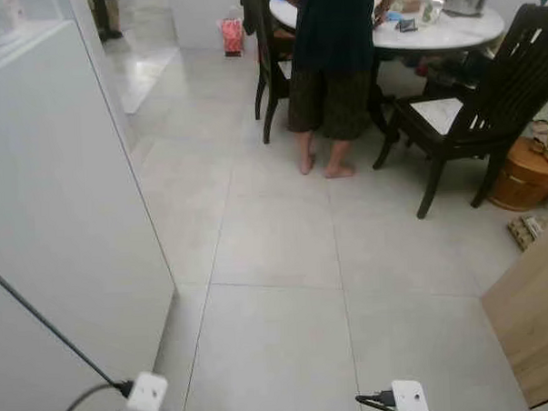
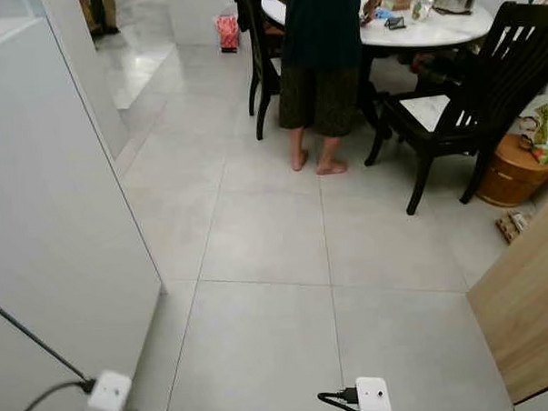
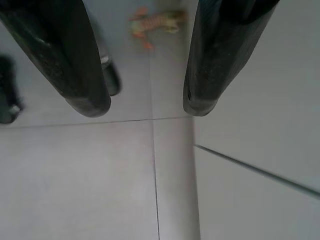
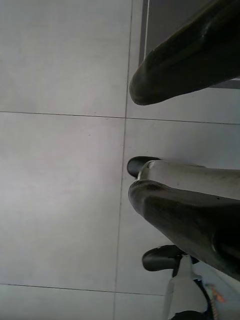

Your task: Restocking fridge

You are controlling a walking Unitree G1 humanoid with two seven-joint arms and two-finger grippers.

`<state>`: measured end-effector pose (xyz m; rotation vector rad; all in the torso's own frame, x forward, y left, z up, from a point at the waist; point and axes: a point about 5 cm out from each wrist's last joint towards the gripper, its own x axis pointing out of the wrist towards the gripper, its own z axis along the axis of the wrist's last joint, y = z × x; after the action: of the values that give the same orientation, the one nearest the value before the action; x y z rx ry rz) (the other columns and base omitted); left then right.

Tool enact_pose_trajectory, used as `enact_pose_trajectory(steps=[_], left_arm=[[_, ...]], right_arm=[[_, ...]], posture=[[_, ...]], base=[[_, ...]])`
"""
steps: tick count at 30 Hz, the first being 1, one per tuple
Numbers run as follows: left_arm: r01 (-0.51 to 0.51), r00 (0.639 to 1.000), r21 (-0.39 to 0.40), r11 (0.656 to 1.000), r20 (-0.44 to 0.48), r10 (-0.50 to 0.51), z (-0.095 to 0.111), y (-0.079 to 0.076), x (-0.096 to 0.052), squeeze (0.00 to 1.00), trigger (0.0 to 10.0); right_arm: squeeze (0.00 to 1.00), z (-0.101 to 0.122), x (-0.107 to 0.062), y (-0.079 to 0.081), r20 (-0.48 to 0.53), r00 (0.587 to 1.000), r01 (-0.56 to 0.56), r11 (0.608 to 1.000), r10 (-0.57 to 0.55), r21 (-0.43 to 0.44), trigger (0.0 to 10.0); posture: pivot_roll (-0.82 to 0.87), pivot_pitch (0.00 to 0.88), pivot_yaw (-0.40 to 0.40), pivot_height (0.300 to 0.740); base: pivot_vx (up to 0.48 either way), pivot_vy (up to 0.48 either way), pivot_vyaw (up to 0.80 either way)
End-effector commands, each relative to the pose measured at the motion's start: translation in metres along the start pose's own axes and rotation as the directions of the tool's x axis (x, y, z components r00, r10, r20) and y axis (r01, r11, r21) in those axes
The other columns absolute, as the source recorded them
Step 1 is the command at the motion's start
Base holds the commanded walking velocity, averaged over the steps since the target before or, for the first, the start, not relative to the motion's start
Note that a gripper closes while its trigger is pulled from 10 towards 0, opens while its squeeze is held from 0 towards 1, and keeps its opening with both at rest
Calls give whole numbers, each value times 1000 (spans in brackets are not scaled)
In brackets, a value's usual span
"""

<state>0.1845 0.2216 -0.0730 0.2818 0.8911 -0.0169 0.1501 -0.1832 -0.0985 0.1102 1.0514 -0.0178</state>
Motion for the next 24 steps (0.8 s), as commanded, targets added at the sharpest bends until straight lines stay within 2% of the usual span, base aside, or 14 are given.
enact_pose_trajectory(steps=[1, 2, 3, 8, 12, 20, 24], left_arm=[[-39, 999, -44, 998, -36, 38, -4, 8, 0, 0, 10000], [-67, 996, -103, 992, -72, 60, -9, 12, 0, 0, 10000], [-73, 995, -126, 989, -80, 63, -11, 13, -1, 0, 10000], [-83, 992, -93, 992, -104, 74, -19, 17, -3, 0, 10000], [-101, 985, -151, 983, -151, 78, -35, 16, -7, 0, 10000], [-110, 983, -185, 977, -163, 80, -44, 12, -10, 0, 10000], [-84, 984, -179, 980, -170, 54, -49, 8, -12, 0, 10000]], right_arm=[[0, -1, 0, -1, -5, 1000, -2, 1000, 2, 1, 10000], [0, -2, 0, -1, -15, 1000, -6, 1000, 6, -18, 10000], [0, -2, -1, -2, -15, 1000, -4, 1000, 4, -15, 10000], [0, -1, -1, -4, -2, 1000, 14, 1000, -14, 14, 10000], [0, -2, -1, -2, -4, 1000, 4, 1000, -4, 6, 10000], [0, -2, -1, -4, -2, 1000, 4, 1000, -4, -4, 10000], [0, -3, -1, -5, -8, 1000, 2, 998, -3, -56, 10000]], posture=[[-95, 0, -56, 740], [-110, 0, -49, 740], [-110, 0, -46, 740], [-125, 0, -31, 740], [-123, 0, -46, 740], [-106, 0, -64, 740], [-109, 0, -66, 740]], base=[[0, 0, 0], [0, 0, 0], [0, 0, 0], [0, 0, 0], [0, 0, 0], [0, 0, 0], [0, 0, 0]])
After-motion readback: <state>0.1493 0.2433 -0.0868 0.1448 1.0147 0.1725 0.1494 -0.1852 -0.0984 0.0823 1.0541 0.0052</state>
